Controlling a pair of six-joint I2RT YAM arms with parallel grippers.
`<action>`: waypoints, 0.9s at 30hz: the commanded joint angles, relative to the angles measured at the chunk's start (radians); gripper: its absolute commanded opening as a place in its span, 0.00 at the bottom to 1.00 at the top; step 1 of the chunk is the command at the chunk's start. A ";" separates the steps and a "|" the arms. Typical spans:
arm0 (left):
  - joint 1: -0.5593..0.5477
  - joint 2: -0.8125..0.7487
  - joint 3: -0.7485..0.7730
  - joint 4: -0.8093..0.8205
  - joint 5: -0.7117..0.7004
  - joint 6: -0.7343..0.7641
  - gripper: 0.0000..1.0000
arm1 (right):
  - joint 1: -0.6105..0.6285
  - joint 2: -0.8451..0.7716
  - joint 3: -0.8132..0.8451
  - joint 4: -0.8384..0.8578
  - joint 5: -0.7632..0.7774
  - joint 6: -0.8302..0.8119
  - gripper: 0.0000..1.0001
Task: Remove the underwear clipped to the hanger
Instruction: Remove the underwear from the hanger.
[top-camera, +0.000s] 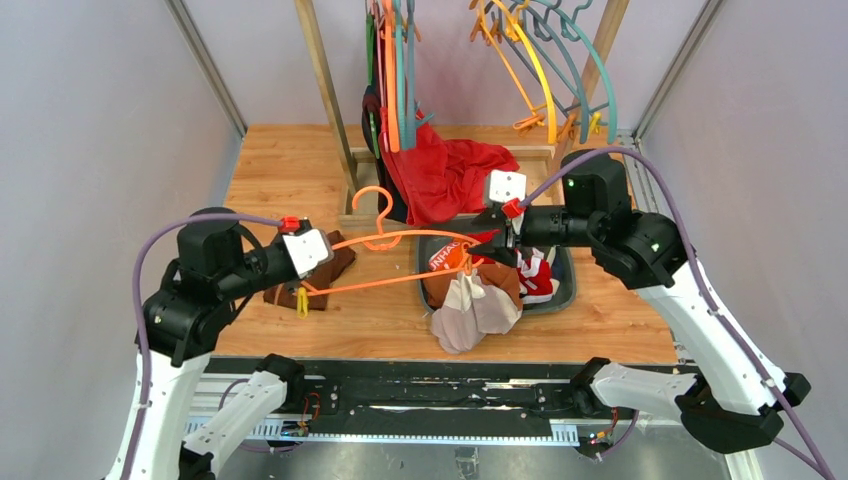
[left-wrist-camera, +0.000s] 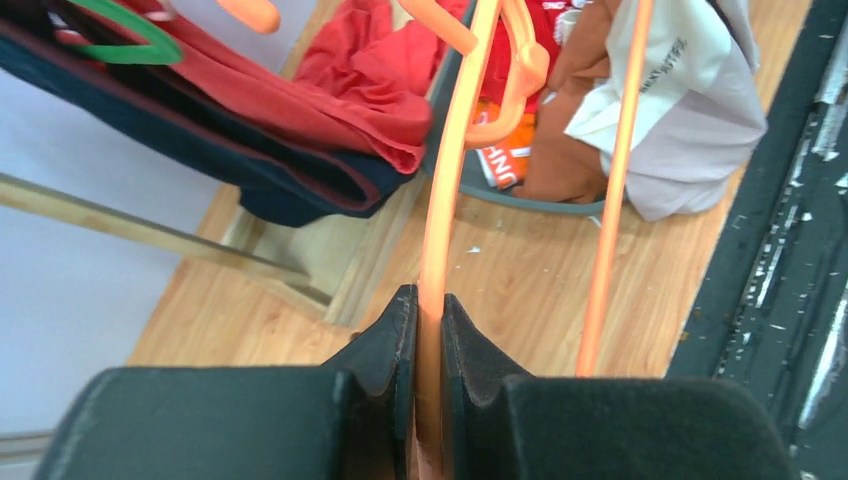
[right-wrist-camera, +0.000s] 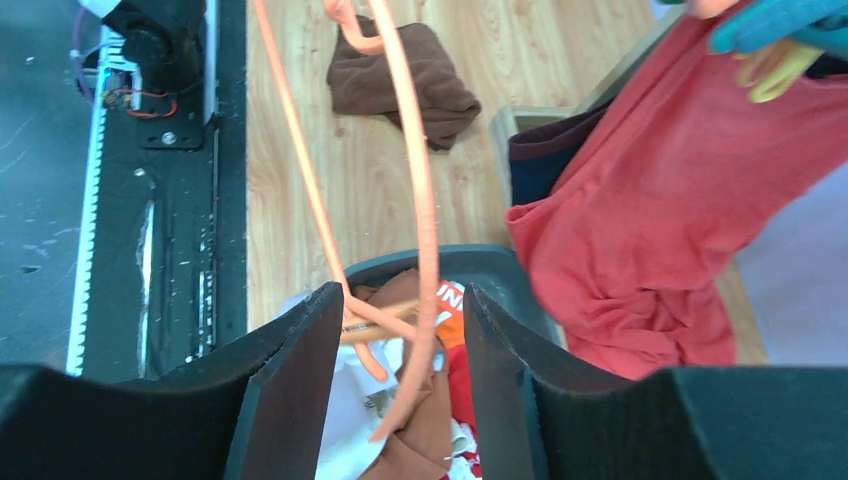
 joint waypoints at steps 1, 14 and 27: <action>-0.001 -0.046 0.059 -0.001 -0.067 0.087 0.00 | 0.001 -0.014 0.066 0.005 0.101 0.029 0.49; -0.001 -0.032 0.224 0.008 -0.128 0.367 0.00 | -0.135 -0.013 0.019 0.161 0.133 0.306 0.48; 0.000 0.055 0.349 -0.019 -0.037 0.618 0.00 | -0.316 -0.032 -0.085 0.336 -0.037 0.607 0.48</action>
